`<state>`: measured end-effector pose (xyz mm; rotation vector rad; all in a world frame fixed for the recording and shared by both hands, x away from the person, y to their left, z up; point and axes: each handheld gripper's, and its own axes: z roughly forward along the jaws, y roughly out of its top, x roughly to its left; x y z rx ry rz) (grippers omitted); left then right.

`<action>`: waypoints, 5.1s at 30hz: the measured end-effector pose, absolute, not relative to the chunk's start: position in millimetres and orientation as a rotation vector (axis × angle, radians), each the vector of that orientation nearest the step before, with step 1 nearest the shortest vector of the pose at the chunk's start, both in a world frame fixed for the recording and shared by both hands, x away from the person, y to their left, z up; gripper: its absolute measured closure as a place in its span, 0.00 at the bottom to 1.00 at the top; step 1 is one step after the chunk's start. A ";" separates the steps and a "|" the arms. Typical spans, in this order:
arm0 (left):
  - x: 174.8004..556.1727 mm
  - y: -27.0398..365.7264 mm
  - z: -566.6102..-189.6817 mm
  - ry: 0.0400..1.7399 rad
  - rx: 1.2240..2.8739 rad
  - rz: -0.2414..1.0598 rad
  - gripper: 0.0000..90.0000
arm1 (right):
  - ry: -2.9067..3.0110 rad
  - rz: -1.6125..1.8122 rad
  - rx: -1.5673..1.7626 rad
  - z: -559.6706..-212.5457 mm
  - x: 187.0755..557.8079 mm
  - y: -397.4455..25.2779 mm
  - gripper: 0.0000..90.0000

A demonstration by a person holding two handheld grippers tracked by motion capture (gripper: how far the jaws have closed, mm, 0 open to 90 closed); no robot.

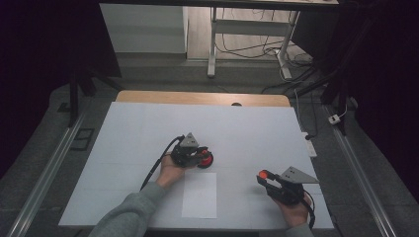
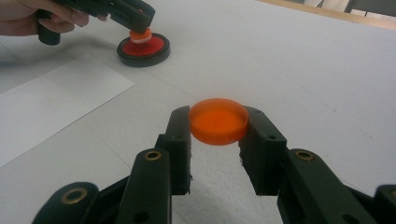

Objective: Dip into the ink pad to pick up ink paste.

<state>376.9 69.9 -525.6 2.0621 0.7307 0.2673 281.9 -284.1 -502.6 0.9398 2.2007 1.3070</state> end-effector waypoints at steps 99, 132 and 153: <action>348.1 94.4 -478.8 0.670 1.867 0.215 0.81 | 2.196 1.311 0.930 -502.1 282.5 -284.2 0.72; 317.5 101.3 -468.6 0.628 1.904 0.126 0.80 | 2.202 1.304 0.935 -503.0 284.1 -285.6 0.72; 294.1 112.1 -468.0 0.620 1.920 0.122 0.80 | 2.213 1.295 0.935 -504.4 285.2 -285.3 0.72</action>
